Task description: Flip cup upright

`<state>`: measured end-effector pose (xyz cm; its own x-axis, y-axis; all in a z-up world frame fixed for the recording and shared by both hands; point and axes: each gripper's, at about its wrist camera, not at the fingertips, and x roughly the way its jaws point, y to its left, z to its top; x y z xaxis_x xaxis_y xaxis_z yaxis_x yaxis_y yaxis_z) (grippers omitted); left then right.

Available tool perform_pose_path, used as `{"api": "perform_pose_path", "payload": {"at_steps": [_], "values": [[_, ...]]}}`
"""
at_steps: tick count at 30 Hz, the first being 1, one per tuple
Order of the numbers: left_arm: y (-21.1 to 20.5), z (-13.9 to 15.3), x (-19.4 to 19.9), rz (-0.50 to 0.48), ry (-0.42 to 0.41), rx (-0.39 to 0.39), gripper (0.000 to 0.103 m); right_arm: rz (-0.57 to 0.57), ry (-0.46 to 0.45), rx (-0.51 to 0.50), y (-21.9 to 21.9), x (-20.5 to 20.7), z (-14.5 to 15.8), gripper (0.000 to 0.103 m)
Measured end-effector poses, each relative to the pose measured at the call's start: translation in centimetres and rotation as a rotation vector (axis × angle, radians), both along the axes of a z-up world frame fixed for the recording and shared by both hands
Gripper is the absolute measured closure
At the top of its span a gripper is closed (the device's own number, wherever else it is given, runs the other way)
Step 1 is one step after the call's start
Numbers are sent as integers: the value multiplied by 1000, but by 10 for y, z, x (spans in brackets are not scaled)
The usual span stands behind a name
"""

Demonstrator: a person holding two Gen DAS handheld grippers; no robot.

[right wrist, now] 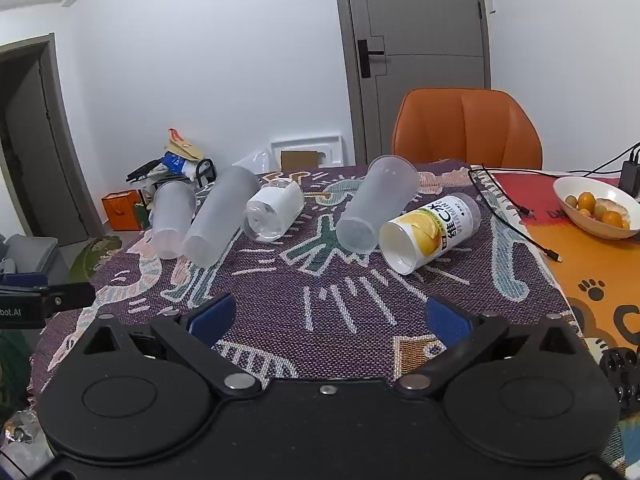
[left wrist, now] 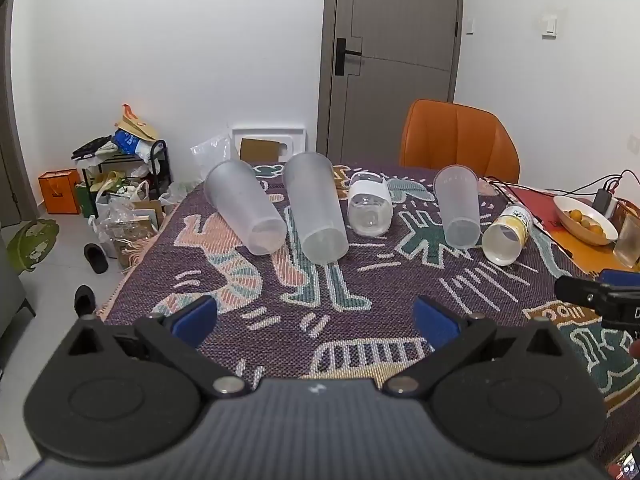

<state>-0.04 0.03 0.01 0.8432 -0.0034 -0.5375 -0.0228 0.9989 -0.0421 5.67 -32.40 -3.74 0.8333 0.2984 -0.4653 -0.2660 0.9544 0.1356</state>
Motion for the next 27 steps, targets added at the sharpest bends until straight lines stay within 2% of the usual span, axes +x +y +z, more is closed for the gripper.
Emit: {"api": "perform_pose_path", "payload": {"at_steps": [9,11,27], "values": [[6,15,-2,-8,-9,2,0,-3,7,3,-3,2,2,0],[-2,6,-5,-4,-21,10,0,0,9,5,-5,2,4,0],[0,7,-8,7,-38,-16,0,-8,-8,-9,2,-6,5,0]]}}
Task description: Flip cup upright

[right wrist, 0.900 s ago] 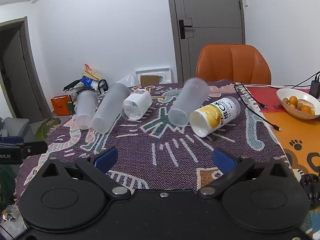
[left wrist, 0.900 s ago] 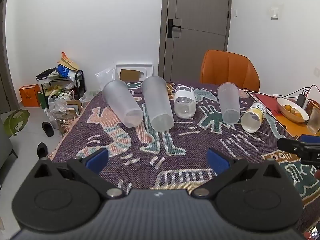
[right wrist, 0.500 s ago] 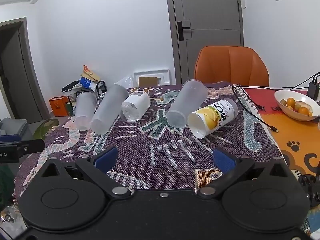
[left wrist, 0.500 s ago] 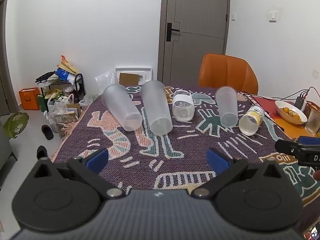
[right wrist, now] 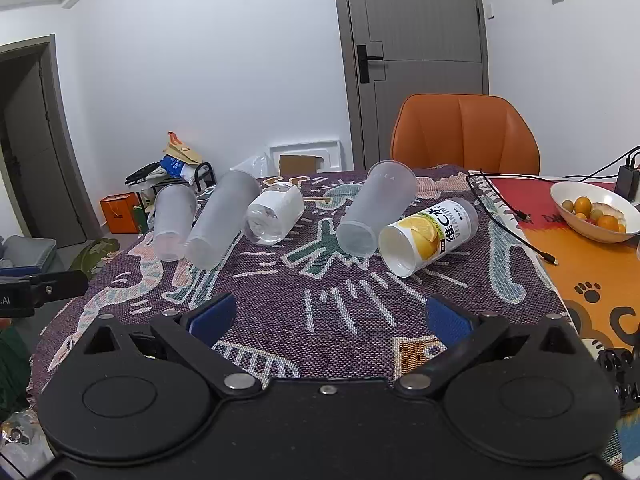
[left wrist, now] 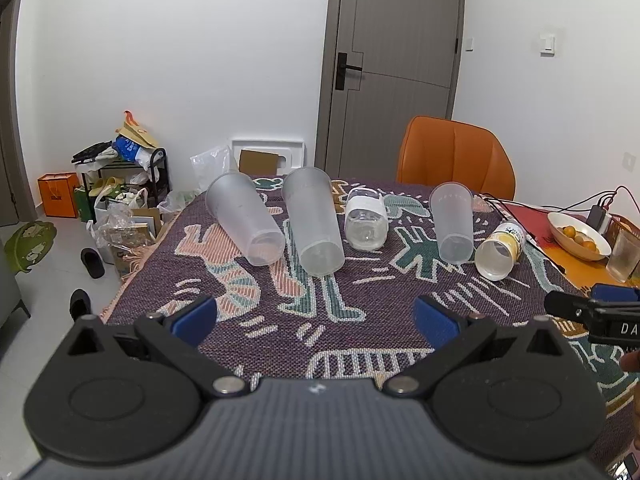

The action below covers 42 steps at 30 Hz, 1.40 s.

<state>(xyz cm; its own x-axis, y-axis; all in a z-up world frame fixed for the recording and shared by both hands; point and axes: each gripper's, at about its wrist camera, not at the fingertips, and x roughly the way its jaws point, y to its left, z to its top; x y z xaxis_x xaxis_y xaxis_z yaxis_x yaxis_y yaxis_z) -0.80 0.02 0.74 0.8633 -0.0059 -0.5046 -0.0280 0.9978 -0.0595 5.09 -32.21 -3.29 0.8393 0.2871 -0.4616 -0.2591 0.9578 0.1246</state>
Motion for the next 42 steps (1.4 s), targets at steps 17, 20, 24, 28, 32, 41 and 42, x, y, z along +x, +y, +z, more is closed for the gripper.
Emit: {"api": "perform_pose_path", "payload": {"at_steps": [17,20,24,28,32,41,42], "values": [[1,1,-5,-4,-22,-6,0,9,-4,1,2,-2,-2,0],[2,1,-6,-15,-21,-16,0,7,-12,1,2,-3,-1,0],[1,0,-6,-22,-17,-12,0,8,-8,5,1,-2,-1,0],[3,0,-6,-34,-18,-23,0,12,-8,4,1,-2,-2,0],[2,0,-6,-36,-18,-20,0,12,-6,4,1,-2,-2,0],[3,-1,-6,-33,-14,-19,0,13,-7,3,1,-2,-2,0],[3,-1,-6,-32,-14,-19,0,11,-7,3,1,-2,-2,0]]}}
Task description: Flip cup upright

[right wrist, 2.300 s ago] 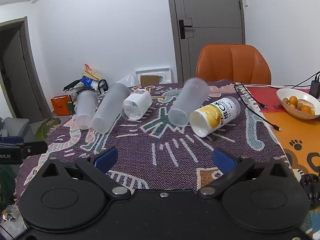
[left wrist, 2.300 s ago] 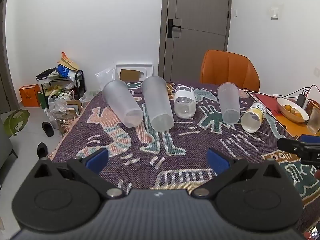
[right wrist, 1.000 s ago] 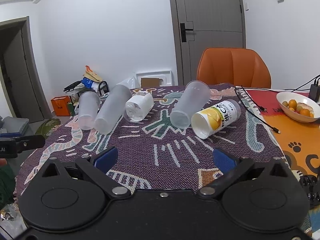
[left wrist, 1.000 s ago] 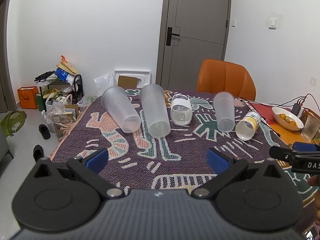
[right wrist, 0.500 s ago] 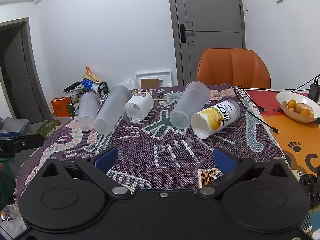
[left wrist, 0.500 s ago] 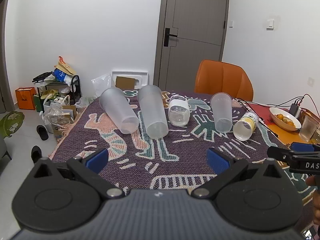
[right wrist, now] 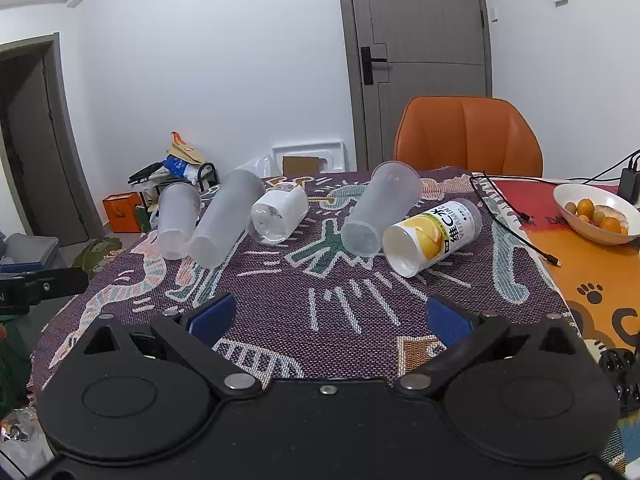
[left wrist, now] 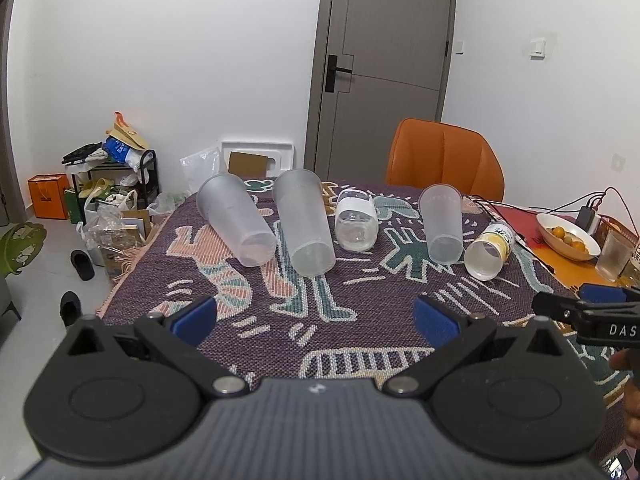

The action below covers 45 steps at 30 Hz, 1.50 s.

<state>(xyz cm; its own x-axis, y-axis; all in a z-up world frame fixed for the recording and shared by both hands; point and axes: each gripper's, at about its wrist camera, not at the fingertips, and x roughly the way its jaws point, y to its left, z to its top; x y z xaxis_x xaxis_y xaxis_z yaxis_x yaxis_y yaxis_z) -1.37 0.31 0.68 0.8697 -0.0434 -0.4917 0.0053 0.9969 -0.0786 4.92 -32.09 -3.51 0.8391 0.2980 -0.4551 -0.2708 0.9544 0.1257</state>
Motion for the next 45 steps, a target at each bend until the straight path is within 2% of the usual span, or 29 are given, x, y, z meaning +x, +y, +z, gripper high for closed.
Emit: {"api": "perform_pose_path", "payload": {"at_steps": [18,27,32,35,44,45], "values": [[8,-2,2,-2,-30,-6,0,51,14,8,11,8,-2,0],[34,-2,24,51,-47,-40,0,130,41,87,32,46,5,0],[57,-1,41,105,-48,-73,0,172,29,70,58,66,12,0],[68,-2,51,133,-48,-68,0,190,55,74,73,82,13,1],[96,-9,81,203,-37,-61,0,239,92,62,118,124,16,9],[99,-10,85,208,-32,-64,0,244,101,63,123,129,16,12]]}}
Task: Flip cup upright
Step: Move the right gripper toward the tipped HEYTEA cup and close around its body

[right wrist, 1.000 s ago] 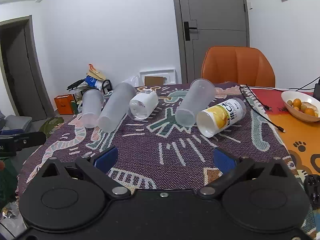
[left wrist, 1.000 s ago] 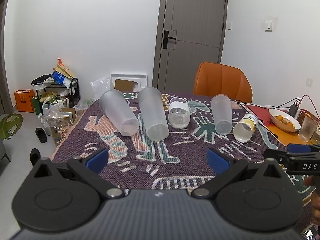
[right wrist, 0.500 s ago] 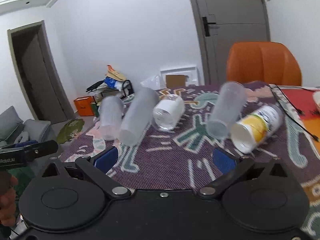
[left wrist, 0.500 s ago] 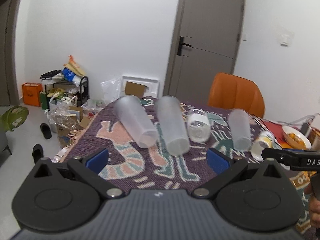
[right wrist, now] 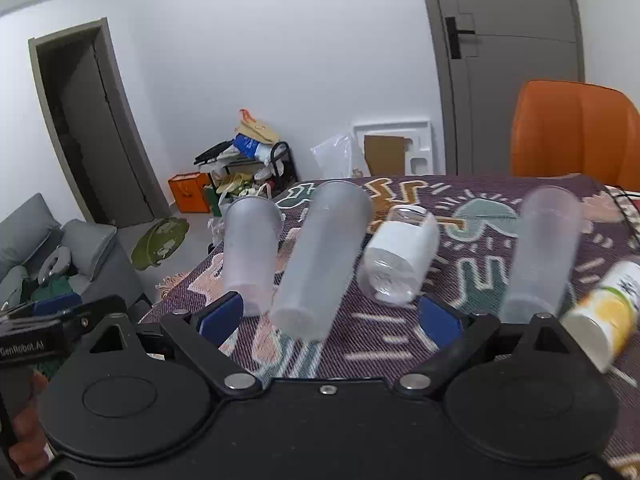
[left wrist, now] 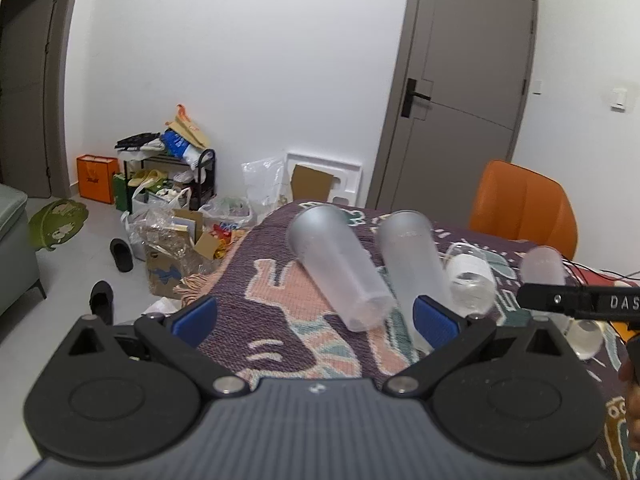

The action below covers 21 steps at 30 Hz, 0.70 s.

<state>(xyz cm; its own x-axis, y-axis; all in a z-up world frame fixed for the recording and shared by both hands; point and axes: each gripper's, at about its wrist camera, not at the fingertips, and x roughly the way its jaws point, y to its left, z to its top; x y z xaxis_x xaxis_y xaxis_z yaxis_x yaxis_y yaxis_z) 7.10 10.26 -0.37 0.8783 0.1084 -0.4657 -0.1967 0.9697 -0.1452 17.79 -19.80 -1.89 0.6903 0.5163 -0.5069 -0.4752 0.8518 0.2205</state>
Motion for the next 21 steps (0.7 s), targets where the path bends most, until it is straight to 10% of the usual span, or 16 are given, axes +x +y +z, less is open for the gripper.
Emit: {"api": "perform_pose_path", "payload": {"at_steps": [21], "values": [[57,-28,47,53,31,-86,0,-23,114,-122,86,88,-16,27]]}}
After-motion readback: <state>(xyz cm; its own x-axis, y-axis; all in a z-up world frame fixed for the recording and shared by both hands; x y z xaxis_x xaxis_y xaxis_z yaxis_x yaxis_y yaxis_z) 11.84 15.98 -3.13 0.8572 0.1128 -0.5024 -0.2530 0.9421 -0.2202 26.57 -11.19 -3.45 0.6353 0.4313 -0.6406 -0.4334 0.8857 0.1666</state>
